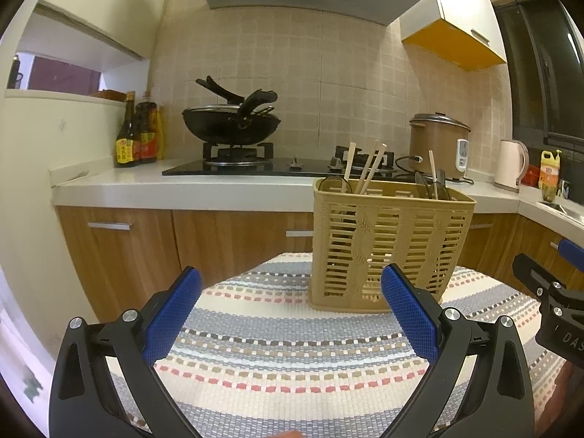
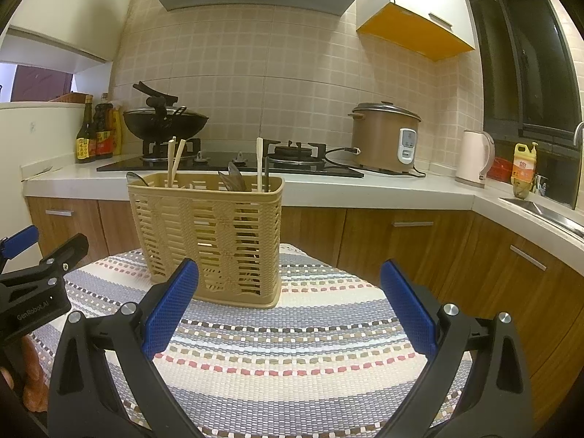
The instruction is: Organize utensils
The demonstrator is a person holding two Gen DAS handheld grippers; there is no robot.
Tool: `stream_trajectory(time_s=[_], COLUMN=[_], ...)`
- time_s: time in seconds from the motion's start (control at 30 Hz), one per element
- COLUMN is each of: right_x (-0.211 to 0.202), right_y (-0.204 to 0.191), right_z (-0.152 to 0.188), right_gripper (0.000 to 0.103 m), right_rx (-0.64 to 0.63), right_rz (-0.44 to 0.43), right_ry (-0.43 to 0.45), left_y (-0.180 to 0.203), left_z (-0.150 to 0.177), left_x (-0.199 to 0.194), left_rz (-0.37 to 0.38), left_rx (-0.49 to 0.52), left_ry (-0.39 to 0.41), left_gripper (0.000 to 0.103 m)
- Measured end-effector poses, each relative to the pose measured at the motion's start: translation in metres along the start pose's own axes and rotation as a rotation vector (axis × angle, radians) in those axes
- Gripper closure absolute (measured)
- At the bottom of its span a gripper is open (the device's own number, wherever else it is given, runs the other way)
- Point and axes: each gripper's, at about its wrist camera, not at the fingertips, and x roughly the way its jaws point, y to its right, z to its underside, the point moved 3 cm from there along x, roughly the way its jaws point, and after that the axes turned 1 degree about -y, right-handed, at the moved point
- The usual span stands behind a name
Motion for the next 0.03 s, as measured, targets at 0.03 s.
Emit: stream_trajectory(time_s=[0.03], right_x=[0.0006], right_y=[0.0], right_z=[0.0], right_gripper=[0.008], right_rx=[0.0], right_rz=[0.0], right_ry=[-0.001], left_y=[0.0008], left_z=[0.0001], left_x=[0.0001], left_rz=[0.001], left_rx=[0.005], left_ry=[-0.001], left_gripper=[0.007])
